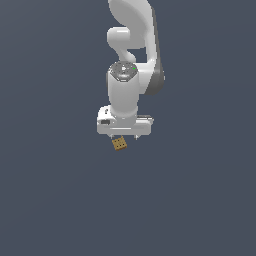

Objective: Pick up the object and move it to a goal position.

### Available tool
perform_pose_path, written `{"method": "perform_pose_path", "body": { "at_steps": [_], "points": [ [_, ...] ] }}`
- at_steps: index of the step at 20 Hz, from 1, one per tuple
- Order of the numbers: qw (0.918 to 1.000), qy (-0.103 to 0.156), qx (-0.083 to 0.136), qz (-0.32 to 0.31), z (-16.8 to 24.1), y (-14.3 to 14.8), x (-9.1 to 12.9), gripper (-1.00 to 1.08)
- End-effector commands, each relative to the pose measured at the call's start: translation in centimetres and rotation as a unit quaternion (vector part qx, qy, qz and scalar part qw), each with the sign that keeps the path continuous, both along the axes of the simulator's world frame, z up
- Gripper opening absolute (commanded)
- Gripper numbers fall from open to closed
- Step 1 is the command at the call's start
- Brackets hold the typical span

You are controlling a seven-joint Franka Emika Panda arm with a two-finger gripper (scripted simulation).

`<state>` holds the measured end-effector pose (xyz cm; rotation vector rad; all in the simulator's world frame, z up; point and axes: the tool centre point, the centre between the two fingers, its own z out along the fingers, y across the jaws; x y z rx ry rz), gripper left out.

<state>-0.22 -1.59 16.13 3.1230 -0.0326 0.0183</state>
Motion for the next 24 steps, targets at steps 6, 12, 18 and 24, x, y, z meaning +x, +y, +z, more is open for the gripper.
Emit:
{"method": "perform_pose_path", "body": {
  "at_steps": [6, 12, 18, 24],
  "points": [
    [1.0, -0.007, 0.003, 0.005, 0.6, 0.0, 0.4, 1.0],
    [0.9998, -0.018, 0.008, 0.009, 1.7, 0.1, 1.1, 1.0],
    [0.9997, -0.016, 0.007, 0.015, 1.2, -0.1, 0.9, 1.0],
    [0.9991, -0.013, 0.006, 0.041, -0.4, -0.6, 0.1, 1.0]
  ]
}}
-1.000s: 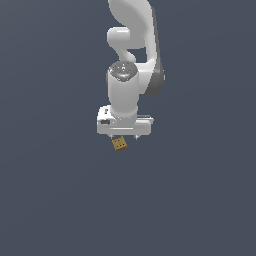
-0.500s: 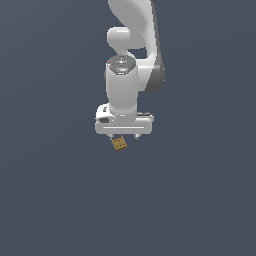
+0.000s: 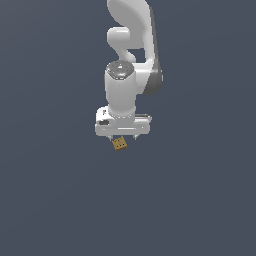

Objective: Pick up the object and move it to a goal position.

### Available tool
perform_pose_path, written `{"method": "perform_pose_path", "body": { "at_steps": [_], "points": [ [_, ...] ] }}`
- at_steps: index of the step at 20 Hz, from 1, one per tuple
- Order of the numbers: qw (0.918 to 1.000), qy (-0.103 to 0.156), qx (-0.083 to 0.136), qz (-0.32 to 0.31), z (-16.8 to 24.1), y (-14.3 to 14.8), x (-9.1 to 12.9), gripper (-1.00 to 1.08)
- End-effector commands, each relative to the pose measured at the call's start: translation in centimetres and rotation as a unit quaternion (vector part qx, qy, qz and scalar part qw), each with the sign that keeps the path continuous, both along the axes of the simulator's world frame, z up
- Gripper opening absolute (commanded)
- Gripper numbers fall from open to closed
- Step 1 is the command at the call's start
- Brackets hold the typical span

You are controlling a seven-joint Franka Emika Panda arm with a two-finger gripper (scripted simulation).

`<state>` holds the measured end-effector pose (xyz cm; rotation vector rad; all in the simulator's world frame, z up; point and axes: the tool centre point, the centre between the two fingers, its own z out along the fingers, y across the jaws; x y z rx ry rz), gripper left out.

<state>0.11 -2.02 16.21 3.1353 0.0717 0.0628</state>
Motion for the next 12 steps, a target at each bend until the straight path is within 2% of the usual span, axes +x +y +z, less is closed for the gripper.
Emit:
{"method": "perform_pose_path", "body": {
  "at_steps": [1, 6, 12],
  "points": [
    [0.9999, 0.002, -0.001, 0.014, -0.9, -0.3, -0.5, 1.0],
    [0.9984, 0.007, -0.003, 0.056, -3.5, -1.0, -1.9, 1.0],
    [0.993, 0.014, -0.004, 0.117, -6.9, -1.9, -4.3, 1.0]
  ]
}}
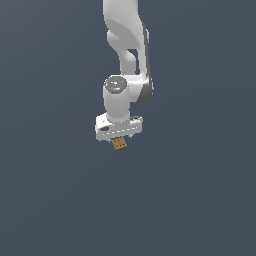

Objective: Pick up the object and move it to a goal position.

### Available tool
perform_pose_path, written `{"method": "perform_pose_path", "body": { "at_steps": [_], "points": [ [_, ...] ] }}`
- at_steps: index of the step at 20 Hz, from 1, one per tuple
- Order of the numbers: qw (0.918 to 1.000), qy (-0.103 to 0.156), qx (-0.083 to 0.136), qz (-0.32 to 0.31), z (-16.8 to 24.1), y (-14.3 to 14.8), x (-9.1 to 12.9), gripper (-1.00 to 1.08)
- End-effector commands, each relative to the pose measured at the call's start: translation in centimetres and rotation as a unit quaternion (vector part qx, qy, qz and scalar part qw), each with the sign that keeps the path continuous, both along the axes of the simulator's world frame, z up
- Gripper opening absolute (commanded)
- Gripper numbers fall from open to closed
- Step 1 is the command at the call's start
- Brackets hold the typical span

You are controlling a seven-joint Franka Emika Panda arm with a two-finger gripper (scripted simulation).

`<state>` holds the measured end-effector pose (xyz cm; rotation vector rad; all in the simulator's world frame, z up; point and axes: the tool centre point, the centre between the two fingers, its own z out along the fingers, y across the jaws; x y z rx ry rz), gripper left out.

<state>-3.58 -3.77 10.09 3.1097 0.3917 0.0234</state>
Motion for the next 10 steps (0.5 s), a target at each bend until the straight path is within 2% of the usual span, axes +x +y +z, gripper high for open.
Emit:
{"method": "perform_pose_path", "body": {
  "at_steps": [1, 10],
  "points": [
    [0.9997, 0.002, 0.0, 0.024, -1.3, -0.3, -0.9, 1.0],
    [0.9974, 0.008, 0.002, 0.072, -3.7, -0.8, -3.0, 1.0]
  ]
}}
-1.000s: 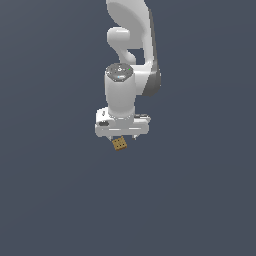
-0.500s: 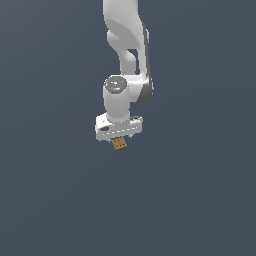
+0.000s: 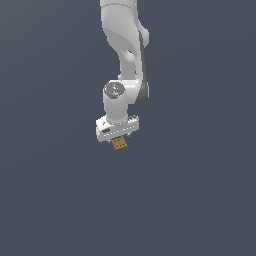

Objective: Pick up the object and move it to a goal position.

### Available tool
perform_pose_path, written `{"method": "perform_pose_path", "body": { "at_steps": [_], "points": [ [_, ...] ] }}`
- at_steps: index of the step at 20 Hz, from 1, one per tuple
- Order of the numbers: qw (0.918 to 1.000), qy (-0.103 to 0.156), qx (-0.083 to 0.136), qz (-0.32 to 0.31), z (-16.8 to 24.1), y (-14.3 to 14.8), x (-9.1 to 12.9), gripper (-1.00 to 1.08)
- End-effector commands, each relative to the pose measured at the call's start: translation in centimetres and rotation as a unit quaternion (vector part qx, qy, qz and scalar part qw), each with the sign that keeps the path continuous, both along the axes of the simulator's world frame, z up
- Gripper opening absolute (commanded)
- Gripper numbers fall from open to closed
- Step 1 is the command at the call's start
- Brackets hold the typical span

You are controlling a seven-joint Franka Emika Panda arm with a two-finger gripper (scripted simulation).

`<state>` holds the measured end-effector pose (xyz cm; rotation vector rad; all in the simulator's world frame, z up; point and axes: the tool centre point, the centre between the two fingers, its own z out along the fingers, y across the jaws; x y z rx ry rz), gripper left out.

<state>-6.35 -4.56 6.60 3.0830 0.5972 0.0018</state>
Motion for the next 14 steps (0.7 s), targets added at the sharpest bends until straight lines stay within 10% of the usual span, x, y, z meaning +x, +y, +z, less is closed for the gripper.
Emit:
{"method": "perform_pose_path", "body": {
  "at_steps": [1, 14],
  "points": [
    [1.0, 0.0, 0.0, 0.008, -0.4, -0.1, -0.3, 1.0],
    [0.9999, 0.001, 0.0, 0.01, -2.8, -0.1, -0.5, 1.0]
  ]
}}
